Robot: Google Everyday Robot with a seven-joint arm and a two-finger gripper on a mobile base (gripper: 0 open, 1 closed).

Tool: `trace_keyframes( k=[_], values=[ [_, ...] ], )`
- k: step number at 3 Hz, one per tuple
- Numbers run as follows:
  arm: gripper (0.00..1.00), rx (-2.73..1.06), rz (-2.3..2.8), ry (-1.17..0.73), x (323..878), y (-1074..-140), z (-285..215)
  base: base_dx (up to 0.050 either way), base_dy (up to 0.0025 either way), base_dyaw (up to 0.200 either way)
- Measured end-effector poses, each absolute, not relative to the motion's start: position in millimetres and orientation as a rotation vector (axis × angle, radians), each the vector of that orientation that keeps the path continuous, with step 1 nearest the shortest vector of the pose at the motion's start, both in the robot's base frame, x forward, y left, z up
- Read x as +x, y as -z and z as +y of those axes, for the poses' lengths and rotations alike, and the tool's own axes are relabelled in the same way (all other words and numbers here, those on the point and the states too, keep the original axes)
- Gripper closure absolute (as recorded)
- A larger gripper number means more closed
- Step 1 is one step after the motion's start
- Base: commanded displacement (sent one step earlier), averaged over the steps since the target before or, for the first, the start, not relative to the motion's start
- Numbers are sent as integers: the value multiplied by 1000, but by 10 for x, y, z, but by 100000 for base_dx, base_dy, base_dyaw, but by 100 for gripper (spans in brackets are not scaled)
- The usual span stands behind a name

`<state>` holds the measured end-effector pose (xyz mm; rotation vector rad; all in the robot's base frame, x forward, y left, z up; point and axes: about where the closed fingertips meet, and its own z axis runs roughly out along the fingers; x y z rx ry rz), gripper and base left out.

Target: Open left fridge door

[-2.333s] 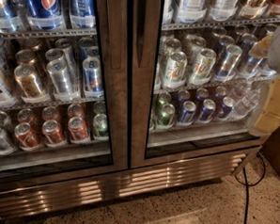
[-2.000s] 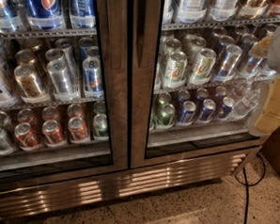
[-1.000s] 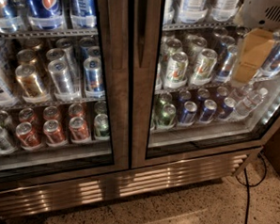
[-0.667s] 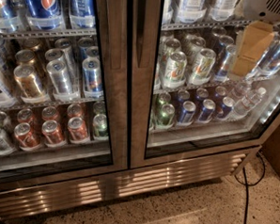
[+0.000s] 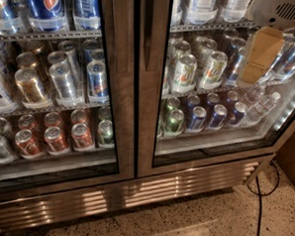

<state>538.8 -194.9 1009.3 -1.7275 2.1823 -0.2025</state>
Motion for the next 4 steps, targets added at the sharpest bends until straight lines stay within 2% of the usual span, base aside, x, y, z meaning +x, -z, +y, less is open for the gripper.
trace_keyframes(
  k=[2,3,4],
  values=[
    [0,-1764,2208,134,5266,-9724,-1819,0,0,0],
    [0,-1752,2224,143,4879,-9613,-1808,0,0,0],
    [0,-1752,2223,143,4879,-9613,-1808,0,0,0]
  ],
)
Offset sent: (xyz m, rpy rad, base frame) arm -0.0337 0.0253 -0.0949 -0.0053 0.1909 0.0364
